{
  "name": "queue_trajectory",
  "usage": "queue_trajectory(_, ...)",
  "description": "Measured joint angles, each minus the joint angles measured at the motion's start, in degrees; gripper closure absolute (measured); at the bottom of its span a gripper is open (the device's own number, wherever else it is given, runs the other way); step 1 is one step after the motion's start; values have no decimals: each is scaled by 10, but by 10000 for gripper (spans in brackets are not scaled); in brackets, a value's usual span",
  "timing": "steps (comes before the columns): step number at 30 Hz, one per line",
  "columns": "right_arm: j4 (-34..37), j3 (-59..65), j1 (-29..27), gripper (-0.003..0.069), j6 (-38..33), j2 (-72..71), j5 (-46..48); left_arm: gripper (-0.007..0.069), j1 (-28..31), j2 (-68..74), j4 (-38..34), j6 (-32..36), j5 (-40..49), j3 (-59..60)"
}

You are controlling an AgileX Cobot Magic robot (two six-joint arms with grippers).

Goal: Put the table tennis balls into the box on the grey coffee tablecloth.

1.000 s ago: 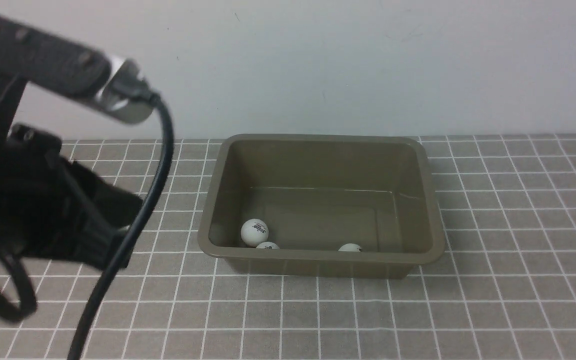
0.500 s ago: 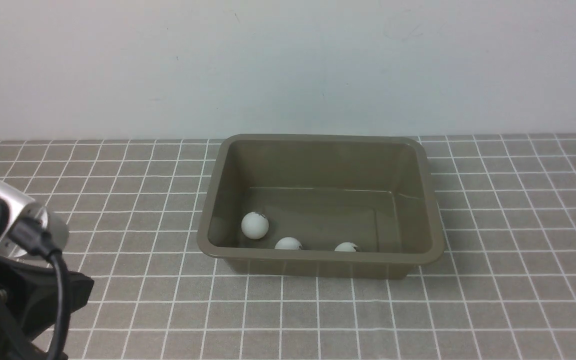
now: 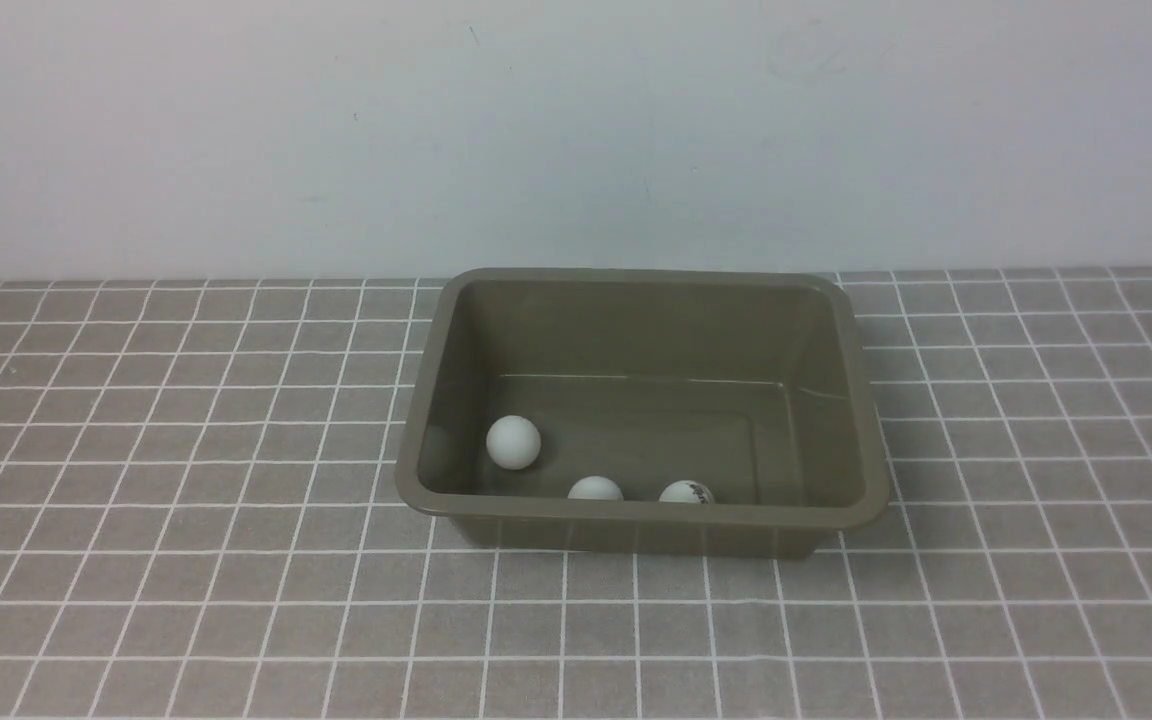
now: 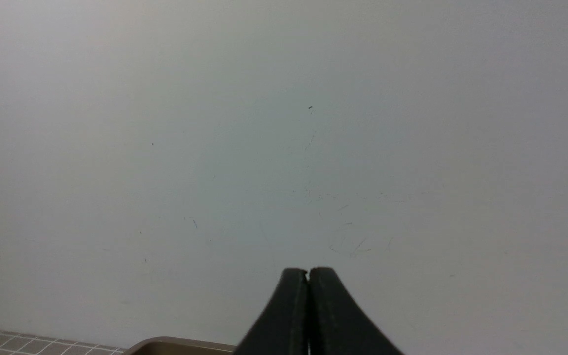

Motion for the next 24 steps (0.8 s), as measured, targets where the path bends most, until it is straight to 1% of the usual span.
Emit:
queue_trajectory(2,0,0,0,673,0,0,0,629,52,-48,-16,26,-43,72)
queue_trajectory(6,0,0,0,673,0,0,1,629,120,-117,-41,48,-104,179)
queue_trajectory(9,0,0,0,673,0,0,2,629,132,-128,-44,51,-131,238)
queue_trajectory(11,0,0,0,673,0,0,2,629,133,-129,-44,52,-135,255)
queue_trajectory(16,0,0,0,673,0,0,2,629,133,-129,-66,53,-118,259)
queue_trajectory(24,0,0,0,673,0,0,2,629,133,-129,-68,53,-117,259)
